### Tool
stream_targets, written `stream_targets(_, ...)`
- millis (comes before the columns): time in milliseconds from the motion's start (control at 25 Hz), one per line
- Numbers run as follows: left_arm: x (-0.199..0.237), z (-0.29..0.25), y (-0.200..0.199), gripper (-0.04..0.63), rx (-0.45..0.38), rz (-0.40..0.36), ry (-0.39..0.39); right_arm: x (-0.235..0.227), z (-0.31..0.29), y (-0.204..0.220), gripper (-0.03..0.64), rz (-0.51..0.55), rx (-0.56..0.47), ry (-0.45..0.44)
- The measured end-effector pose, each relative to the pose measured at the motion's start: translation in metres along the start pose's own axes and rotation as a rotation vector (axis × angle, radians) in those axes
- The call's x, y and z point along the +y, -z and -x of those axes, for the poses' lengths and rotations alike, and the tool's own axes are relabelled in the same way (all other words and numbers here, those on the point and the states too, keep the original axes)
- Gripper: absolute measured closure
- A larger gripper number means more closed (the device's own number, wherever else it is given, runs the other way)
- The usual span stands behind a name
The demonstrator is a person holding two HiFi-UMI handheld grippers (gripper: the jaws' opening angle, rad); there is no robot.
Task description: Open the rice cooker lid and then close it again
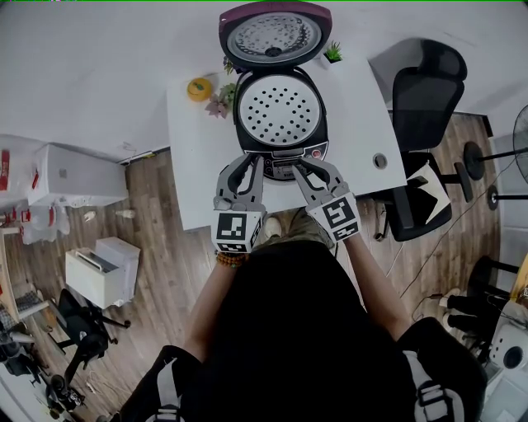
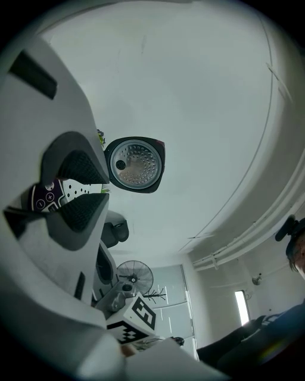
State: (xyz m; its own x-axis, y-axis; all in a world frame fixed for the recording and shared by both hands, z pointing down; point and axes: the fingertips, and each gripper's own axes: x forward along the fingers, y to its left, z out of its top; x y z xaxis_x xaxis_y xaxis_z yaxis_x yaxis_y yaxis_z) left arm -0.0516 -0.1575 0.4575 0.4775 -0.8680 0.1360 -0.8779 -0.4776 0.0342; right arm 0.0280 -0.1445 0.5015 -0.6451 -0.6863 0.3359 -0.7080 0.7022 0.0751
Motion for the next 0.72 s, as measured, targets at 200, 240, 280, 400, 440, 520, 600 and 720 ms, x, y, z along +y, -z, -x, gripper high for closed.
stream_targets(200, 0.002, -0.006, -0.002, 0.563, 0.005, -0.011, 0.007, 0.000, -0.001, -0.002, 0.469, -0.004, 0.014, -0.045)
stream_targets(240, 0.003, -0.008, -0.002, 0.563, 0.006, -0.013, 0.009, -0.001, -0.001, -0.003, 0.468, -0.003, 0.012, -0.046)
stream_targets(280, 0.004, -0.010, -0.002, 0.563, 0.007, -0.015, 0.011, -0.003, -0.001, -0.004, 0.466, -0.001, 0.010, -0.046)
stream_targets(400, 0.009, -0.016, -0.008, 0.563, 0.001, -0.027, 0.015, -0.011, -0.002, -0.010, 0.463, 0.003, -0.004, -0.045)
stream_targets(440, 0.010, -0.019, -0.011, 0.563, -0.003, -0.033, 0.017, -0.014, -0.002, -0.014, 0.463, 0.004, -0.009, -0.046)
stream_targets(520, 0.015, -0.026, -0.019, 0.563, -0.014, -0.046, 0.025, -0.021, -0.003, -0.021, 0.462, 0.002, -0.017, -0.051)
stream_targets(600, 0.020, -0.035, -0.028, 0.563, -0.026, -0.060, 0.032, -0.032, -0.006, -0.027, 0.459, -0.005, -0.020, -0.060)
stream_targets(720, 0.028, -0.047, -0.044, 0.563, -0.044, -0.101, 0.041, -0.053, -0.008, -0.039, 0.452, -0.001, -0.025, -0.061)
